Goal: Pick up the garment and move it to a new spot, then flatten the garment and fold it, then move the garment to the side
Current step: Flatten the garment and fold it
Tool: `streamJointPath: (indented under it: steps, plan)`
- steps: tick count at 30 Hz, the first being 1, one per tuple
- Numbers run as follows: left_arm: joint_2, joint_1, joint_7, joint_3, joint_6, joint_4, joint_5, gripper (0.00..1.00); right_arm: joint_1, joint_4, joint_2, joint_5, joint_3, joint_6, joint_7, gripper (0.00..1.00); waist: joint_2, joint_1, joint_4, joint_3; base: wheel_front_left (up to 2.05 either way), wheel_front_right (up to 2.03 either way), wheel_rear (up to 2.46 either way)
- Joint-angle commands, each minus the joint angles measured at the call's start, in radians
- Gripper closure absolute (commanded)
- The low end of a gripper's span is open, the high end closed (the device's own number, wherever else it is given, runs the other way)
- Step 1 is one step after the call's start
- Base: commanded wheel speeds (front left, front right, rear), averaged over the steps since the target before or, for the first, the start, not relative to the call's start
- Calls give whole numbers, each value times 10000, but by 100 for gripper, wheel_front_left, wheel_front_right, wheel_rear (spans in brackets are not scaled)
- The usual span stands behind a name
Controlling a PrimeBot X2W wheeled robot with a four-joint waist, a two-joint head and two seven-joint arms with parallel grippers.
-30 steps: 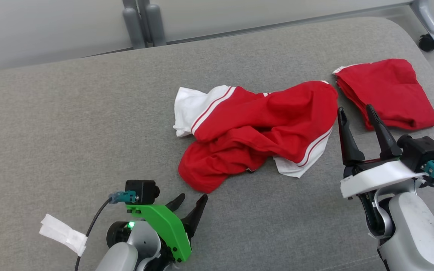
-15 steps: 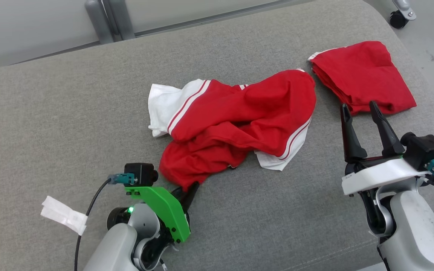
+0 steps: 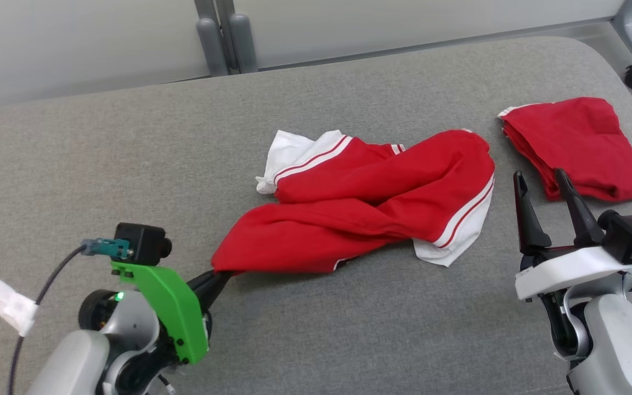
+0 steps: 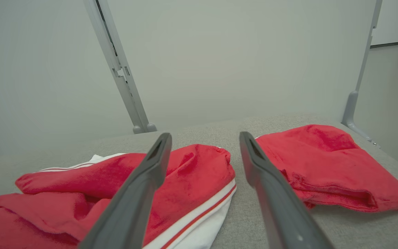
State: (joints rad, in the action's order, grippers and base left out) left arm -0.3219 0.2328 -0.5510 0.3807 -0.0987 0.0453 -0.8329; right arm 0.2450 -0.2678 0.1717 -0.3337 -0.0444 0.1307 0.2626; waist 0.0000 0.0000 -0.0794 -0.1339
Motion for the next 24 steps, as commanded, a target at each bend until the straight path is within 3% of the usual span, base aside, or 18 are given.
streamJointPath:
  steps: [1,5,11,16,22,23,24]
  plan:
    - [-442,-332,-491,-160,193,-663,-244,100,-172,2,47,-38,58,-1,29,0,0,0,407,226,0,0,0]
    - [-1631,-1070,-1760,-663,754,-2514,-691,100,-224,34,55,-71,239,0,29,0,0,0,585,108,0,0,0]
    - [-2719,-1744,-2997,-1636,1348,-3814,-1767,100,-280,-49,70,-136,369,0,29,0,0,0,719,-243,0,0,0]
    - [-2952,-878,-3815,-2053,1421,-2835,-2738,100,215,-162,98,-88,103,-1,-8,0,0,0,500,-772,0,0,0]
    - [-3396,-739,-4721,-1785,1025,-1132,-3106,100,584,-346,98,-173,-156,-1,-11,0,0,0,-68,-1135,0,0,0]
    - [-3399,-823,-4682,-1772,960,-1008,-3116,68,565,-374,107,-169,-118,-1,-6,0,0,0,-71,-1146,0,0,0]
    - [-3415,-897,-4605,-1774,883,-846,-3073,4,514,-414,117,-166,-79,-1,-1,0,0,0,-54,-1145,0,0,0]
